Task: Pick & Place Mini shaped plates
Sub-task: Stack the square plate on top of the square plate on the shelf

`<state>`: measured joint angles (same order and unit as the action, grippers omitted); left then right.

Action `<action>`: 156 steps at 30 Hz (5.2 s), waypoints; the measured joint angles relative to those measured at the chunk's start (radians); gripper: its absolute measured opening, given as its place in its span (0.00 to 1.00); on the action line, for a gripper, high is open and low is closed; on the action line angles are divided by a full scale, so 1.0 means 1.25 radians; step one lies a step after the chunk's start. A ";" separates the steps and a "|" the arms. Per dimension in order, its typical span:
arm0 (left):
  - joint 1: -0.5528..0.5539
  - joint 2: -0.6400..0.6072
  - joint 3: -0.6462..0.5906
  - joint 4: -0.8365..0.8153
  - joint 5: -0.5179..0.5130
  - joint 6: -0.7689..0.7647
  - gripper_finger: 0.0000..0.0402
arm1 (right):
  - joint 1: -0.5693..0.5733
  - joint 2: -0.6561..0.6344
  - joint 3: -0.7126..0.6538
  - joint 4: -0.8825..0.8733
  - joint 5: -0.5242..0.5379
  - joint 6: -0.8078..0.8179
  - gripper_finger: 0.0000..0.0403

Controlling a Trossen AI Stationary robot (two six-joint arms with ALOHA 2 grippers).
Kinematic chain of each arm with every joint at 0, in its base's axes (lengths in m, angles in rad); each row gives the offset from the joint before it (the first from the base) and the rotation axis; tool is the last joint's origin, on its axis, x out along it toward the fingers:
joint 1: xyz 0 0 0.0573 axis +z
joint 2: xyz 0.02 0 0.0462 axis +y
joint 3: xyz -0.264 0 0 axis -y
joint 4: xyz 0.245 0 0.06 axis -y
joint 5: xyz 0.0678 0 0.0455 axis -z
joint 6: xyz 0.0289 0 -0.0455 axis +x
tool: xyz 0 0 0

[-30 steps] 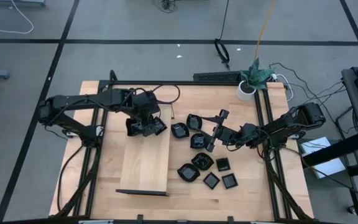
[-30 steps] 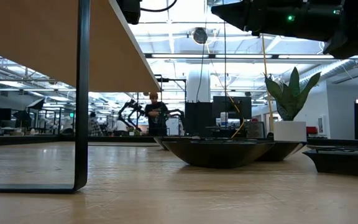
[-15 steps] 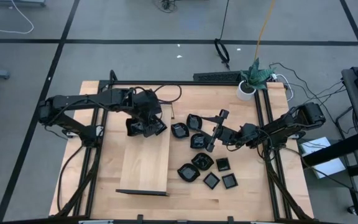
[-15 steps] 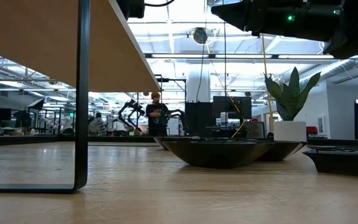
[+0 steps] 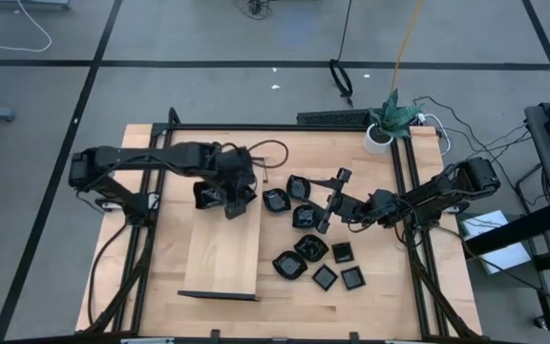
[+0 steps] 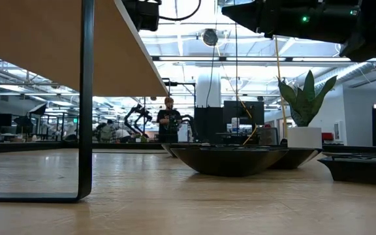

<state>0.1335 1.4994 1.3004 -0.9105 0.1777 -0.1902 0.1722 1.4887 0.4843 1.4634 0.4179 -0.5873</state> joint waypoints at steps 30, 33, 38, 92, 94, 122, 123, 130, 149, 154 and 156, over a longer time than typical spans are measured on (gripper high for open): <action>-0.008 -0.055 0.026 -0.087 -0.333 -0.062 0.38 | 0.000 0.000 0.000 -0.001 0.000 0.000 0.53; -0.009 -0.054 0.026 -0.082 -0.355 -0.061 0.38 | 0.000 0.000 0.000 -0.001 0.000 0.000 0.53; -0.008 -0.054 0.026 -0.105 -0.397 -0.075 0.38 | 0.000 0.000 0.000 -0.001 0.000 0.000 0.53; -0.036 -0.011 0.023 -0.109 -0.314 -0.124 0.38 | 0.000 0.000 0.000 -0.001 0.000 0.000 0.53; -0.036 -0.018 0.023 -0.111 -0.329 -0.124 0.38 | 0.000 0.000 0.000 -0.001 0.000 0.000 0.53; -0.150 -0.303 0.058 0.117 -0.440 -0.011 0.38 | -0.024 0.025 0.241 -0.692 -0.505 0.233 0.53; -0.152 -0.302 0.058 0.117 -0.441 -0.011 0.38 | -0.032 0.037 0.245 -0.669 -0.504 0.240 0.53; -0.153 -0.287 0.057 0.117 -0.443 0.003 0.38 | -0.074 0.102 0.276 -0.637 -0.506 0.276 0.53; -0.152 -0.289 0.057 0.121 -0.456 0.004 0.38 | -0.106 0.217 0.369 -0.624 -0.414 0.290 0.53; -0.152 -0.289 0.057 0.121 -0.456 0.004 0.38 | -0.113 0.216 0.369 -0.623 -0.355 0.313 0.53; -0.152 -0.289 0.057 0.121 -0.456 0.003 0.38 | -0.117 0.216 0.369 -0.623 -0.359 0.318 0.53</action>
<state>-0.0566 1.1385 1.3712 -0.7594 -0.3927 -0.1860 0.0256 1.7592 0.9451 0.6846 -0.0304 -0.1893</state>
